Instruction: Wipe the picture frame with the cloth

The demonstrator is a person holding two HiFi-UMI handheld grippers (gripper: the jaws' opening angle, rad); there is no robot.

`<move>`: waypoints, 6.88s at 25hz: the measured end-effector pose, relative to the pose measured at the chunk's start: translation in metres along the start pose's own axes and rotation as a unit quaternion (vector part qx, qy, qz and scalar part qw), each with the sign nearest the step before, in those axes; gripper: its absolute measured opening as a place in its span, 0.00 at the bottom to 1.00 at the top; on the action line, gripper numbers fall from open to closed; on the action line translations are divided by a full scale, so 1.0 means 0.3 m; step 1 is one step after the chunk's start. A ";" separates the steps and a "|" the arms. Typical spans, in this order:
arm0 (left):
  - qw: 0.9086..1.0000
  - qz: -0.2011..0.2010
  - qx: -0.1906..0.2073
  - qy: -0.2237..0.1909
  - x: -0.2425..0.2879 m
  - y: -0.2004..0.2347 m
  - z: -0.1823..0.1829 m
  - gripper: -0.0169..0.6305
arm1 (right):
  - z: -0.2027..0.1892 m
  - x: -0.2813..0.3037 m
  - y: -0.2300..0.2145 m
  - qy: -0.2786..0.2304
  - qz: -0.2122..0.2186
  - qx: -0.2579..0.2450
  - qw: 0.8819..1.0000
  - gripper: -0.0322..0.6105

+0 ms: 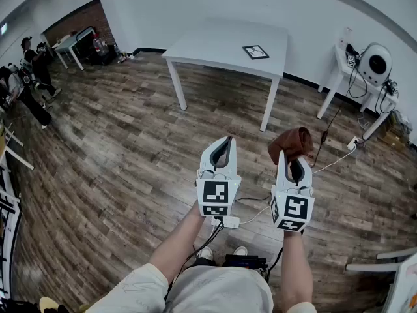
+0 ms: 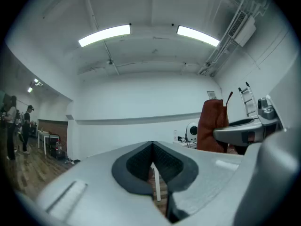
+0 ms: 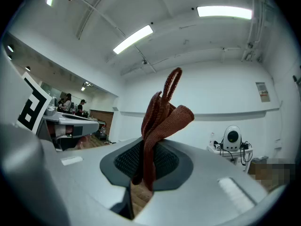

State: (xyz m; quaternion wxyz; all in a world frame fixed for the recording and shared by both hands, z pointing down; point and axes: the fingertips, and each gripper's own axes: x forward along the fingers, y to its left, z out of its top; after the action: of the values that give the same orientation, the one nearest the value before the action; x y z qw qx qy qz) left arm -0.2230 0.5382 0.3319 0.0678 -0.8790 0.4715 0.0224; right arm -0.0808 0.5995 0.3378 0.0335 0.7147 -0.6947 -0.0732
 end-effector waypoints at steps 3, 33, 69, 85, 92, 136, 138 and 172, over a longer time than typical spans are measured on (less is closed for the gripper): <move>1.000 -0.004 0.000 0.003 -0.003 -0.034 -0.003 0.03 | -0.004 -0.021 -0.026 0.001 -0.002 0.002 1.000 0.17; 1.000 0.018 0.004 0.008 0.272 -0.199 -0.054 0.03 | -0.107 0.133 -0.294 -0.007 0.028 0.012 1.000 0.17; 1.000 0.003 -0.015 0.021 1.962 0.458 -0.368 0.03 | -0.390 1.954 -0.535 0.070 0.043 0.000 0.997 0.17; 0.998 0.044 -0.013 0.034 2.673 0.633 -0.542 0.03 | -0.600 2.685 -0.808 0.100 0.081 0.027 0.991 0.17; 0.997 0.050 -0.017 0.050 2.846 0.729 -0.619 0.03 | -0.659 2.901 -0.839 0.116 0.088 0.019 0.989 0.17; 0.993 0.021 -0.043 0.104 3.048 0.868 -0.858 0.03 | -1.307 3.536 -0.774 0.494 0.174 -0.048 0.851 0.17; 0.994 0.018 -0.044 0.103 3.049 0.859 -0.858 0.03 | -1.315 3.530 -0.835 0.500 0.155 -0.046 0.851 0.17; 0.994 0.025 -0.046 0.091 3.046 0.864 -0.820 0.03 | -1.293 3.451 -0.670 0.494 0.193 -0.009 0.848 0.17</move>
State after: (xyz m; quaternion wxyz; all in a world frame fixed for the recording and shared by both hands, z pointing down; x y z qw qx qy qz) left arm 0.0620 -0.3924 0.4558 -0.0165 -0.8676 0.4957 -0.0344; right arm 0.2012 -0.4482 0.6305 0.3920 0.5077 -0.7095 0.2917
